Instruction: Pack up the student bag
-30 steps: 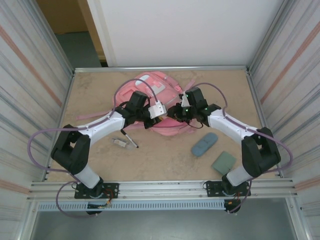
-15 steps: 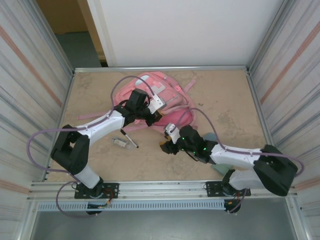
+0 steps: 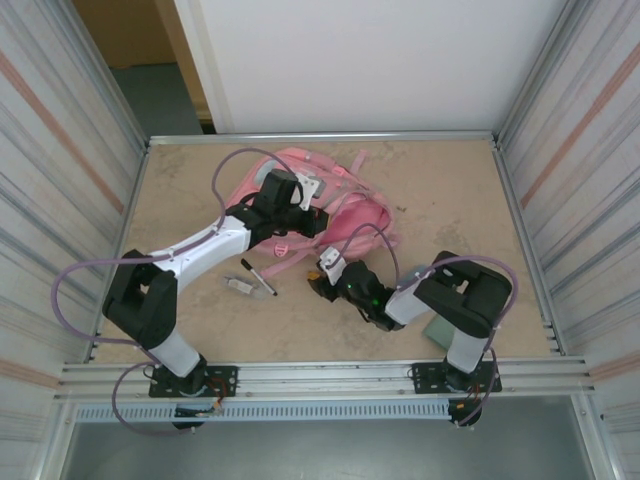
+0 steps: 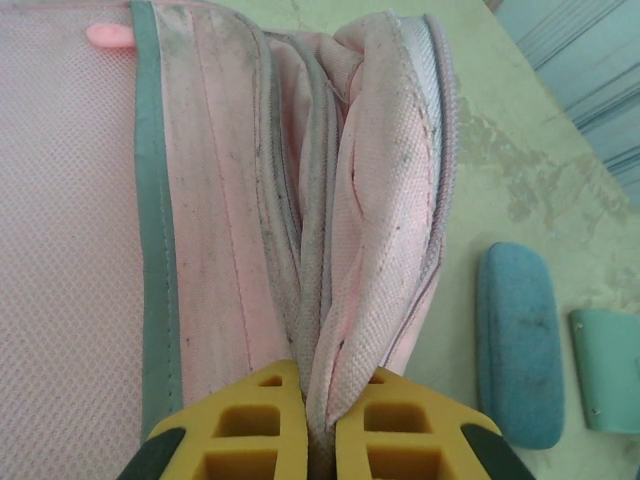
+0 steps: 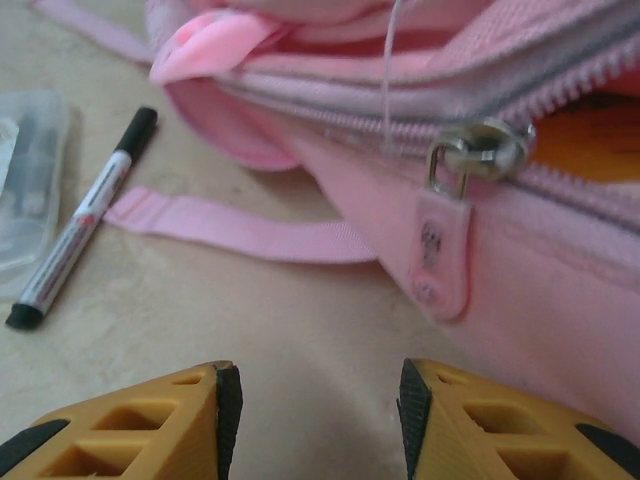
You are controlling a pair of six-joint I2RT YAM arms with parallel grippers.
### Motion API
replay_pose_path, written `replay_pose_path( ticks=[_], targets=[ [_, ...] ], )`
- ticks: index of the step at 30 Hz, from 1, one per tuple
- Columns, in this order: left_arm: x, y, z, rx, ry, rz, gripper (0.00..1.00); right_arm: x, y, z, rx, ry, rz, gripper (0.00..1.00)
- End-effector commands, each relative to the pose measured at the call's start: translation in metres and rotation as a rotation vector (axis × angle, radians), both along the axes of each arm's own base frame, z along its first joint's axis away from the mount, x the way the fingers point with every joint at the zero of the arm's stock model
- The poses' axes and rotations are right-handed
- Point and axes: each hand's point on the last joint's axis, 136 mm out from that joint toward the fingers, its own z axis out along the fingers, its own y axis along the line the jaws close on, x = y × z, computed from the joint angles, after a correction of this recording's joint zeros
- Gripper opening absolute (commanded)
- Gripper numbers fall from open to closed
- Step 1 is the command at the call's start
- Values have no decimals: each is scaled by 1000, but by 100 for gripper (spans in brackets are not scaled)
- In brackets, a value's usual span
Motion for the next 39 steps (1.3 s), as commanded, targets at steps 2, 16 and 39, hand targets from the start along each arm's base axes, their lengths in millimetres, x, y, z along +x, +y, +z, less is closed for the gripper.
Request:
replay_pose_path(
  ticks=[2, 16, 39],
  targets=[
    [1, -9, 13, -69, 68, 54, 0, 23, -10, 31, 184, -98, -80, 45],
    [0, -8, 9, -92, 108, 82, 0, 36, -23, 41, 150, -185, -173, 39],
    [-4, -1, 7, -149, 161, 209, 0, 47, -15, 57, -37, -382, -337, 14]
  ],
)
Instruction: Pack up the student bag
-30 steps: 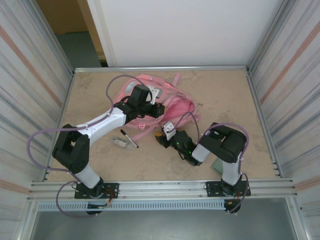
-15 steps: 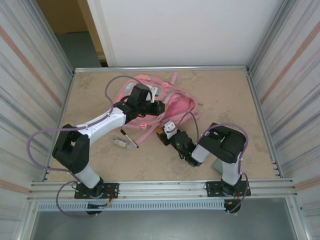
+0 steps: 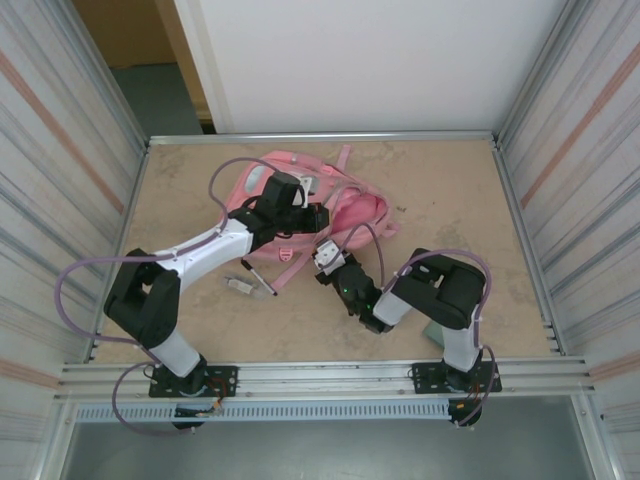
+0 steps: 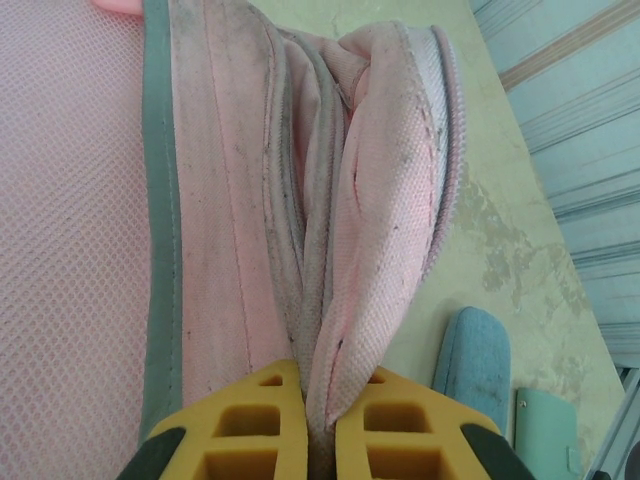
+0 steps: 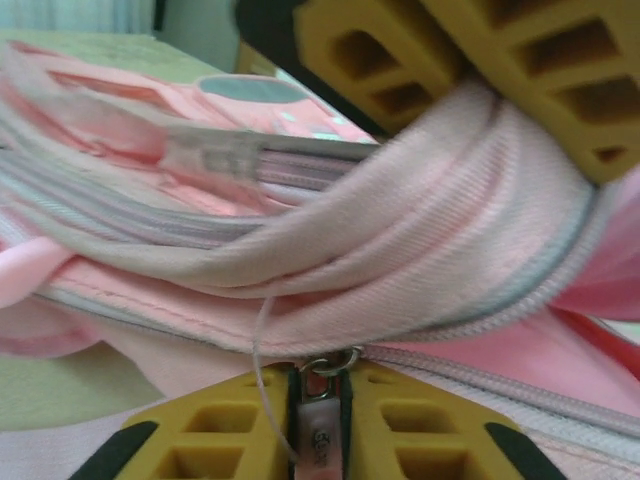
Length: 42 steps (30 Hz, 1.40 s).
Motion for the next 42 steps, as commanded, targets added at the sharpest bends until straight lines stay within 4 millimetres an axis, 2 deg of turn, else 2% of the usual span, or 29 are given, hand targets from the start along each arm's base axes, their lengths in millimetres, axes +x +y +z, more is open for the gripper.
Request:
replay_pose_path(
  ticks=[1, 8, 12, 13, 16, 17, 22, 26, 28, 29, 31, 32, 33, 36, 38, 40, 42],
  targets=[
    [-10, 2, 9, -35, 32, 27, 0, 6, 0, 14, 33, -47, -56, 11],
    [-3, 7, 8, 29, -21, 19, 0, 1, -14, -2, 25, -12, -118, 1],
    [-1, 3, 2, 77, -68, -60, 3, -1, -28, -2, 47, 7, -142, 0],
    [-2, 1, 0, 88, -84, -95, 7, -1, -30, -3, 43, 17, -139, 0],
    [-5, -2, -6, 112, -150, -187, 37, 0, -32, -6, 36, 49, -120, 0],
    [-8, -4, -7, 118, -175, -230, 42, 0, -33, -6, 46, 61, -114, 0],
    [-26, 3, -21, 214, -257, -403, 52, 2, -32, -7, 90, 120, -69, 0],
    [-31, 26, -33, 361, -376, -451, 63, 2, -34, -6, 114, 175, -40, 0],
    [-33, 39, -43, 477, -458, -490, 74, 3, -36, -7, 158, 233, -23, 0],
    [-34, 41, -46, 522, -502, -519, 75, 4, -37, -7, 177, 256, -21, 0],
    [-38, 41, -55, 603, -597, -594, 87, 5, -40, -8, 212, 306, -25, 0],
    [-40, 40, -59, 641, -639, -640, 89, 4, -42, -8, 227, 326, -31, 0],
    [-40, 39, -66, 685, -671, -673, 97, 3, -43, -10, 239, 349, -37, 0],
    [-29, 40, -80, 806, -716, -711, 97, 1, -47, -16, 273, 407, -57, 0],
    [-13, 41, -85, 877, -753, -676, 94, -1, -47, -20, 289, 440, -51, 0],
    [8, 43, -84, 948, -793, -601, 87, -3, -45, -22, 296, 470, -40, 0],
    [18, 44, -86, 992, -815, -576, 79, -5, -43, -24, 289, 496, -28, 0]
  ],
)
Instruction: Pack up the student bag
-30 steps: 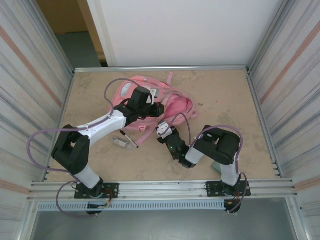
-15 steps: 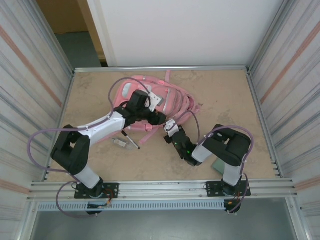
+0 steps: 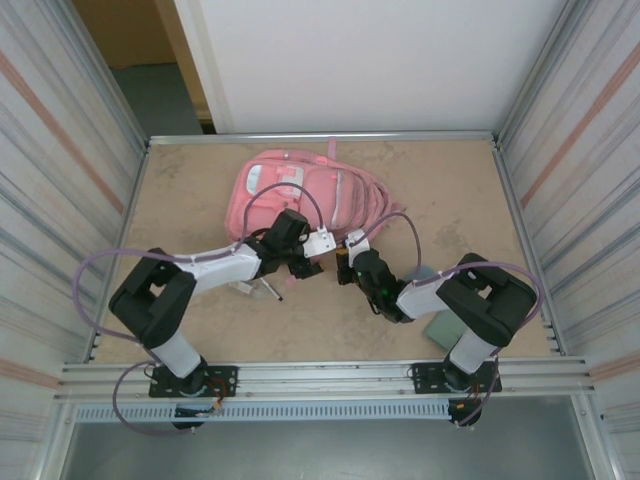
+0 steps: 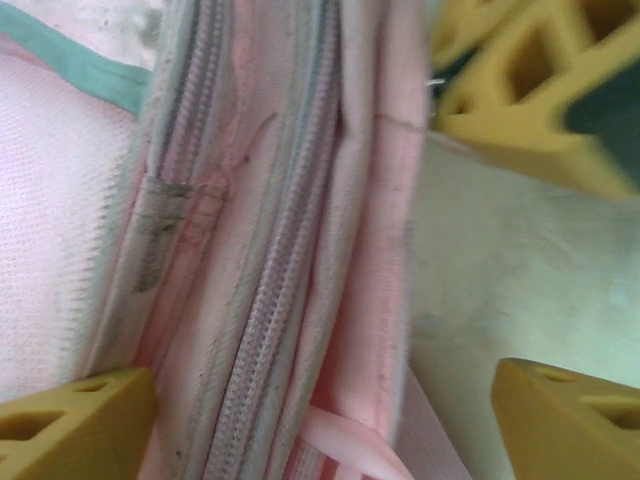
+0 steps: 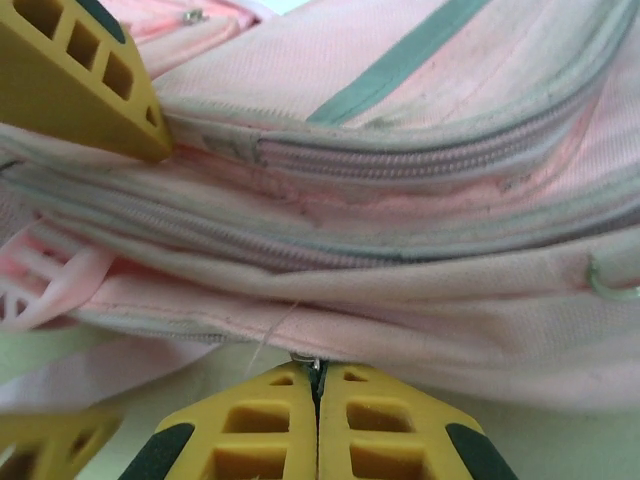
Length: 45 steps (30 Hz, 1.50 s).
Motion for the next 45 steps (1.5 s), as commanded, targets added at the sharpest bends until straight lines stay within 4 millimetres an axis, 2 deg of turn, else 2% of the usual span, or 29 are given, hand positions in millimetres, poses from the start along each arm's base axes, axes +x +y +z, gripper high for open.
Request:
replay_pose_path(
  ticks=[1, 5, 7, 8, 12, 16, 21, 24, 28, 30, 32, 33, 35, 37, 38, 39, 42, 45],
  targets=[
    [40, 6, 15, 78, -206, 40, 72, -2, 8, 8, 78, 62, 25, 0],
    [53, 8, 17, 110, -278, 50, 37, 4, -4, -11, 38, 175, 8, 0],
    [59, 10, 20, 134, -303, 53, 8, 6, -17, -22, 17, 226, -20, 0],
    [60, 11, 21, 138, -310, 49, 0, 9, -24, -27, 11, 254, -37, 0],
    [65, 17, 28, 125, -349, 28, 0, 15, -50, -45, 1, 371, -96, 0],
    [59, 22, 27, 160, -320, -51, 0, 16, -73, -57, 6, 422, -156, 0],
    [55, 28, 18, 229, -352, -162, 0, 20, -103, -58, 12, 417, -254, 0],
    [58, 34, 21, 197, -338, -186, 0, 21, -105, -57, 12, 417, -233, 0],
    [66, 43, 18, 219, -267, -200, 10, 17, -100, -53, 23, 412, -189, 0],
    [75, 46, 20, 224, -273, -187, 20, 14, -91, -51, 48, 427, -145, 0],
    [90, 50, 27, 213, -330, -142, 24, 9, -80, -51, 62, 446, -101, 0],
    [103, 54, 34, 217, -384, -94, 32, 7, -75, -50, 71, 455, -83, 0],
    [128, 60, 48, 251, -469, 13, 69, -1, -62, -51, 115, 501, -46, 0],
    [148, 74, 59, 307, -457, 154, 69, -7, -49, -53, 183, 564, -29, 0],
    [157, 83, 64, 304, -435, 238, 75, -9, -42, -54, 216, 600, -18, 0],
    [162, 89, 71, 256, -415, 319, 97, -12, -33, -54, 246, 627, 9, 0],
    [149, 90, 85, 53, -331, 410, 99, -13, -13, -50, 287, 668, 57, 0],
    [125, 90, 100, -142, -253, 503, 99, -13, 5, -47, 296, 700, 90, 0]
  ],
)
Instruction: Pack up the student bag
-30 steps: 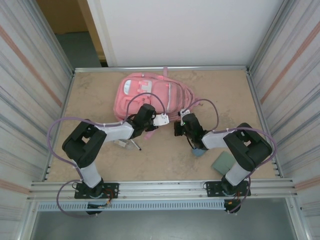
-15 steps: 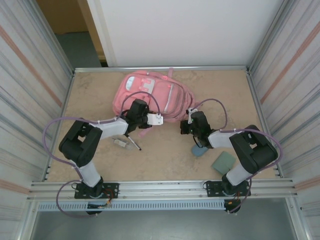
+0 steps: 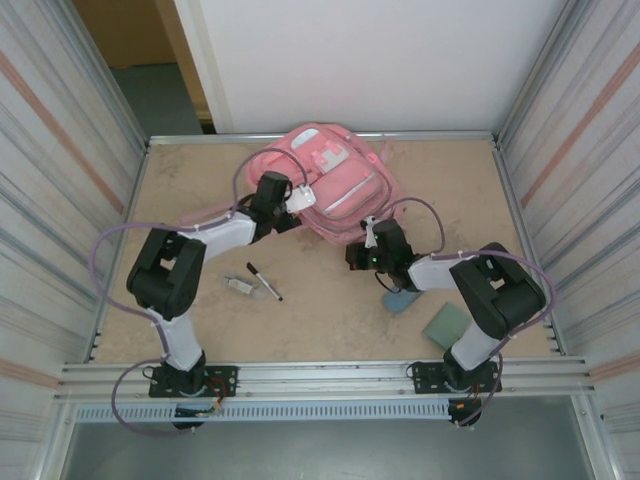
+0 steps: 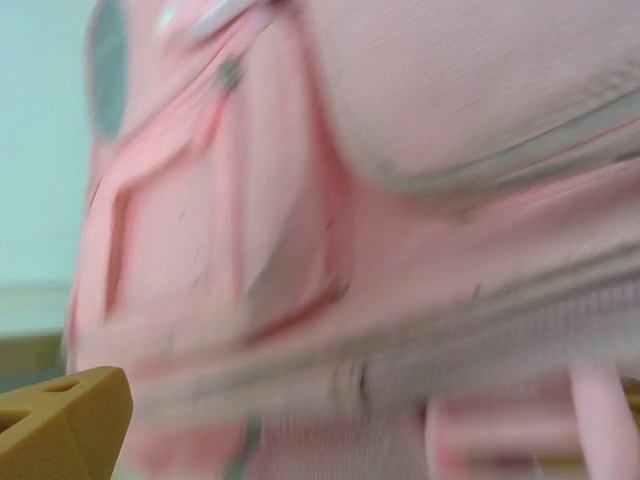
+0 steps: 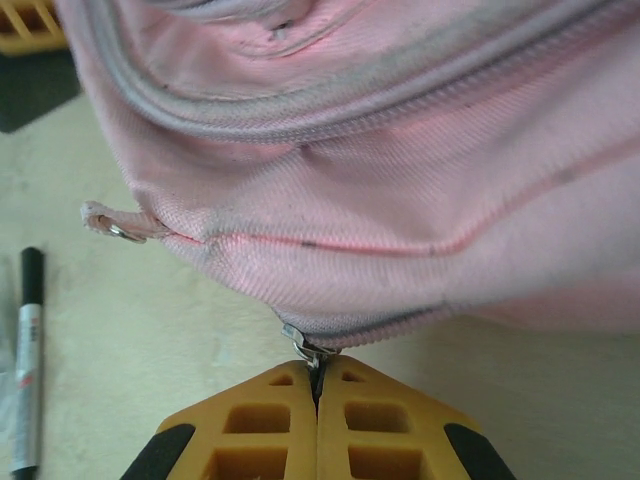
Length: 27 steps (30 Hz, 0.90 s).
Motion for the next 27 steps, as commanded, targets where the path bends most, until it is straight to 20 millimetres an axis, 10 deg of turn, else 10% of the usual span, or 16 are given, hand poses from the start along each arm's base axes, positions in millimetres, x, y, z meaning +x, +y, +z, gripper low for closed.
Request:
replay_pose_path(
  ticks=[1, 7, 14, 27],
  targets=[
    [-13, 11, 60, -360, -39, 214, 99, -27, 21, -19, 23, 176, 72, 0],
    [-85, 16, 47, -714, 323, 469, 99, -23, 50, -16, 51, 168, 105, 0],
    [-151, -26, 12, -1160, 851, 704, 90, -28, 52, -23, -4, 166, 125, 0],
    [-127, -49, -24, -1247, 891, 930, 91, -46, 79, -16, -48, 113, 223, 0]
  ],
)
